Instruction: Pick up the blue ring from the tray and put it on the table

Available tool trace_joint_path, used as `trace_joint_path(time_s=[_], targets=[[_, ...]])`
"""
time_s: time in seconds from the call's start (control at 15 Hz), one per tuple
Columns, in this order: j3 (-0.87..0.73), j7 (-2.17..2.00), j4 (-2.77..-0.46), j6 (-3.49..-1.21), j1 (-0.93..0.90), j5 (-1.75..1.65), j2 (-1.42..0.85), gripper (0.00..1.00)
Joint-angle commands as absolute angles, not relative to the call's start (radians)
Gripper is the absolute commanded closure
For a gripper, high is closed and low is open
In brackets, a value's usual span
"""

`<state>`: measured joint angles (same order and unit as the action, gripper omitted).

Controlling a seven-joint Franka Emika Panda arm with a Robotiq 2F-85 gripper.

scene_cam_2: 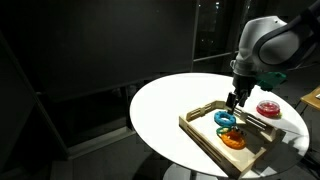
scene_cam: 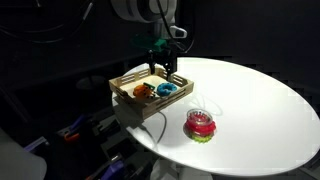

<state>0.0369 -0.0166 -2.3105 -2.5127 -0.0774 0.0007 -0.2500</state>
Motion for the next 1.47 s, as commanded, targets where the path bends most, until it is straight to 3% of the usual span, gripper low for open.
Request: trace_joint_path(time_s=[0.0, 1.4], targets=[[0.037, -0.063, -2.278, -2.512, -0.093, -0.028, -0.285, 0.0], [0.043, -0.045, -2.244, -2.615, -0.126, -0.055, -0.363, 0.0]])
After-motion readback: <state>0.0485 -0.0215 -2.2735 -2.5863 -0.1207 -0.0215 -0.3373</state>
